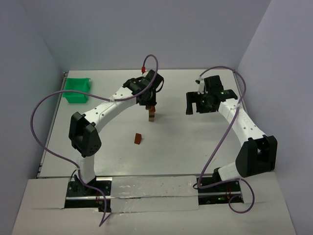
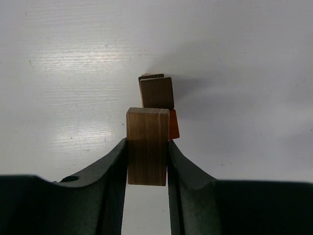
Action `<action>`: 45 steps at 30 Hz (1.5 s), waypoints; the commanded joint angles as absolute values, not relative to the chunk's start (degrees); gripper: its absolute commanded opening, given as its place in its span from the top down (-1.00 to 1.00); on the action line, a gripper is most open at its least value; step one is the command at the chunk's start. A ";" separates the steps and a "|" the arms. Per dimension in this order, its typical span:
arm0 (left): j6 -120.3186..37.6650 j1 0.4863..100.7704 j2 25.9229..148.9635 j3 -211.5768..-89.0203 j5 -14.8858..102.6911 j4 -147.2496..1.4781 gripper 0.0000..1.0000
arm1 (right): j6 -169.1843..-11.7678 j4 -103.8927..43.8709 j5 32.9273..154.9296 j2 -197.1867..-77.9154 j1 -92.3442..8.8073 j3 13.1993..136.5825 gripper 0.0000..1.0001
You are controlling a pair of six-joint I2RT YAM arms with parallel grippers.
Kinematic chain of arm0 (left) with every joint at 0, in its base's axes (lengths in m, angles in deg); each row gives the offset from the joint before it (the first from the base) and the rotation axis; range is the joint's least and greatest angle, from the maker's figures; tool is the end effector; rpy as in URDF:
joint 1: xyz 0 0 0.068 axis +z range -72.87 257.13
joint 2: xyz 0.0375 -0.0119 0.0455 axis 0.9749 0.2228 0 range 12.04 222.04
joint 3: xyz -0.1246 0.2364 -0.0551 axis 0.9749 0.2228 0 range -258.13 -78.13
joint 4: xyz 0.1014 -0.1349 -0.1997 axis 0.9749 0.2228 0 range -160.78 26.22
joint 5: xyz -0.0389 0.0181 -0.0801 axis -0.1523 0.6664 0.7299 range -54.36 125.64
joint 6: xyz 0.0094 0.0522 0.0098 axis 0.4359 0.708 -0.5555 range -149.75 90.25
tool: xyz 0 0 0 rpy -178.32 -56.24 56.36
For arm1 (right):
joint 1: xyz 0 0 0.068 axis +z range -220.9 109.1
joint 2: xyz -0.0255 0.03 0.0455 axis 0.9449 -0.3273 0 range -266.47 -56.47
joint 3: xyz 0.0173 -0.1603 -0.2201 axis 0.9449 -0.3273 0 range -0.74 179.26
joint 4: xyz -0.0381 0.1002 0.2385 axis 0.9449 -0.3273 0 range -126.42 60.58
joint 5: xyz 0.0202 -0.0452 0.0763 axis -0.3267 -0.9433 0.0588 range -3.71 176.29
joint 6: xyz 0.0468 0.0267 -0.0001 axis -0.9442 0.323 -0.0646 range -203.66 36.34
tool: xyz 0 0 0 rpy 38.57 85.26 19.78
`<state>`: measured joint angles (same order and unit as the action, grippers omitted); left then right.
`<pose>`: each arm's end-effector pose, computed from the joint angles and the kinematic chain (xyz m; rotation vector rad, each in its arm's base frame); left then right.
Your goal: Build the wood block tower
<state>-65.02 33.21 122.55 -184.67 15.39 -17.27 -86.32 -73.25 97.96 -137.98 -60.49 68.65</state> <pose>0.3102 -0.2815 0.3131 0.0582 2.4868 -0.1198 0.2880 0.0602 0.2917 -0.2521 2.5414 0.3481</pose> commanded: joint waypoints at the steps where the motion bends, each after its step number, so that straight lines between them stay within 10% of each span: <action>1: -67.07 32.39 124.01 -187.48 8.06 -18.37 0.97 | -87.38 -74.09 98.30 -139.32 -60.88 73.16 -0.99; 45: -67.89 30.98 129.99 -192.40 10.31 -17.51 0.46 | -88.41 -75.02 98.32 -141.19 -60.88 77.82 -0.99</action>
